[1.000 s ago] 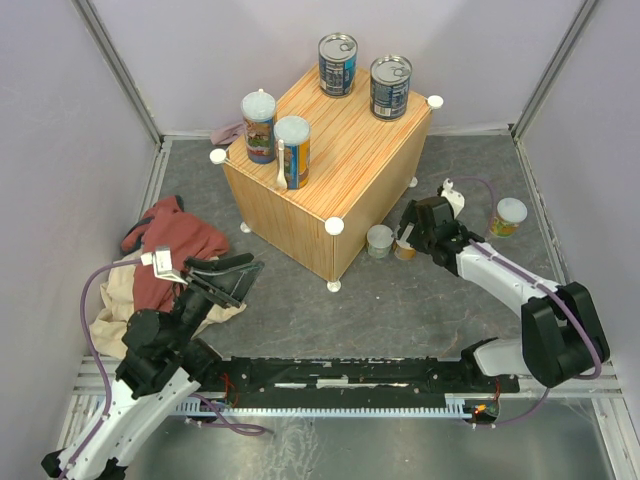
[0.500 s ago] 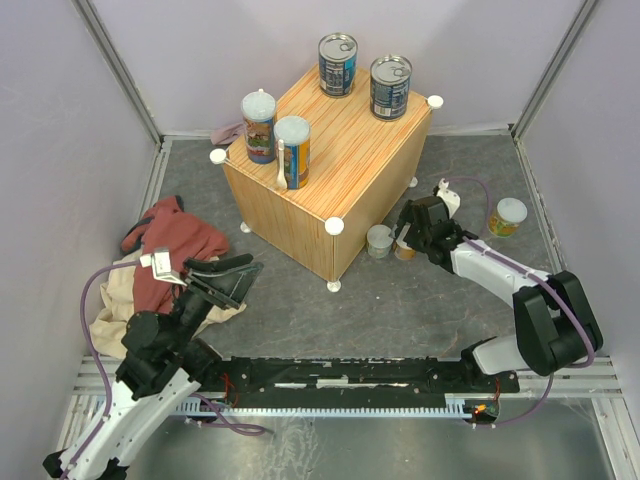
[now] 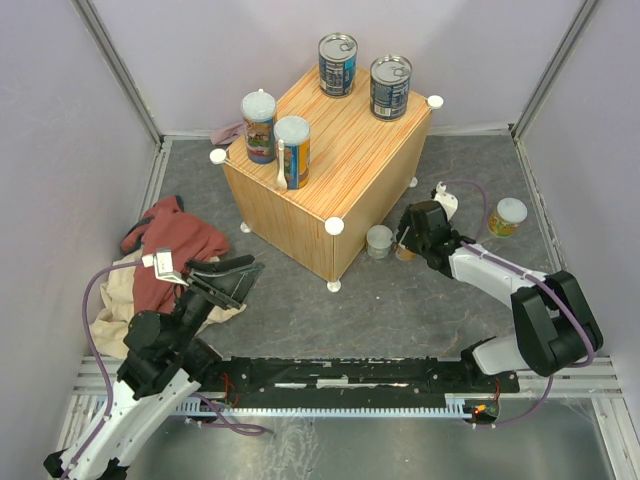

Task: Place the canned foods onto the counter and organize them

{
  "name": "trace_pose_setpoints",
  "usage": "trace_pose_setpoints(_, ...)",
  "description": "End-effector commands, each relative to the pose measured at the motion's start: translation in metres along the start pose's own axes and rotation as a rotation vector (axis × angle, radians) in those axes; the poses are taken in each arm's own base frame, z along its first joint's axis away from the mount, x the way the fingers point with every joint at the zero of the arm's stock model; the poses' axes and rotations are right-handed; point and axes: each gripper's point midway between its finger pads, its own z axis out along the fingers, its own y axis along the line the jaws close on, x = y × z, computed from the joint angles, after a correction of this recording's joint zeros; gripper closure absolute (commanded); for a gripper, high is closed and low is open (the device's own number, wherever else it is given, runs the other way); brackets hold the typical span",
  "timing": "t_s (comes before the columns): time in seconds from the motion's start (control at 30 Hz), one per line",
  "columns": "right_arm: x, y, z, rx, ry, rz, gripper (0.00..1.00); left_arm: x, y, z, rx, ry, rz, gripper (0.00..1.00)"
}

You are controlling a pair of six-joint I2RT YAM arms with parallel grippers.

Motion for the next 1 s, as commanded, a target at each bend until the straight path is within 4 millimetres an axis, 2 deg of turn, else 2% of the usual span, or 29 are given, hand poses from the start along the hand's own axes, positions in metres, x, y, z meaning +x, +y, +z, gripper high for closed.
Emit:
trace_pose_setpoints(0.0,-0.009,-0.006,-0.007,0.017,-0.054,-0.032,0.23,-0.004,-0.01,-0.002,0.036,-0.009,-0.043,0.0)
trace_pose_setpoints(0.13,-0.014,-0.01,-0.013,0.028,-0.073,-0.063,0.28,-0.004,-0.01,-0.001,0.037,-0.011,-0.049,0.0)
trace_pose_setpoints(0.23,-0.014,-0.012,-0.015,0.027,-0.072,-0.095,0.37,-0.003,-0.01,-0.001,0.04,-0.01,-0.054,0.0)
trace_pose_setpoints(0.3,-0.013,-0.013,-0.017,0.023,-0.07,-0.126,0.46,-0.002,-0.009,0.0,0.039,-0.009,-0.056,0.0)
trace_pose_setpoints(0.4,-0.014,-0.015,-0.019,0.027,-0.076,-0.161,0.53,-0.001,-0.008,0.001,0.038,-0.009,-0.062,0.0)
trace_pose_setpoints(0.73,-0.027,-0.008,-0.038,-0.019,-0.113,-0.186,0.61,0.001,-0.004,0.004,0.02,-0.007,-0.056,0.0)
trace_pose_setpoints(0.97,-0.048,0.002,-0.068,-0.076,-0.155,-0.186,0.64,0.003,0.0,0.005,0.01,-0.007,-0.063,0.0)
